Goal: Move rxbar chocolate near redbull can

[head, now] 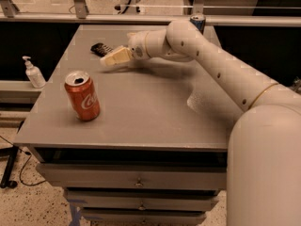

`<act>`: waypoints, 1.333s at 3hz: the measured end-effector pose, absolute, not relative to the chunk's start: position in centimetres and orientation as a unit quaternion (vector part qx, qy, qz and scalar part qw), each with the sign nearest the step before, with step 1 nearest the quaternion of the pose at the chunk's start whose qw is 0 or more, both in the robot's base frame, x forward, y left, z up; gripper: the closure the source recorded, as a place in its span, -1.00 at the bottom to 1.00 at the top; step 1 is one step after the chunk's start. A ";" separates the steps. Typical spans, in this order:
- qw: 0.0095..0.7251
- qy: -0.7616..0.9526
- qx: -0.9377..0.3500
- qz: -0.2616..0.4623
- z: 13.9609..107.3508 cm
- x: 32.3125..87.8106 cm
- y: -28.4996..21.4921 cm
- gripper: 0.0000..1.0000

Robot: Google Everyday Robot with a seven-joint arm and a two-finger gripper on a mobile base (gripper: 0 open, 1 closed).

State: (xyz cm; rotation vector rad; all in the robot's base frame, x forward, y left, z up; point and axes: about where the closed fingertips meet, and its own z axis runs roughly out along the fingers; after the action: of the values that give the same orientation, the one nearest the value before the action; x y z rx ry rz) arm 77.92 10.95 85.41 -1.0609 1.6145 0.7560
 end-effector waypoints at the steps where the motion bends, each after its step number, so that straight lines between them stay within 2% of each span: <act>1: 0.508 0.668 -0.443 0.315 84.9 78.5 11.3 -0.65; 4: 0.502 0.679 -0.437 0.309 84.0 76.8 10.3 0.76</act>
Offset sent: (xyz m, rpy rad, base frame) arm 0.0070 -0.0074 -0.0156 -0.0018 0.0032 -0.0124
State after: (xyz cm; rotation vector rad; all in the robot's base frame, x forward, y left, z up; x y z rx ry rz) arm 76.82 10.26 84.03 -1.0570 1.6409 0.7455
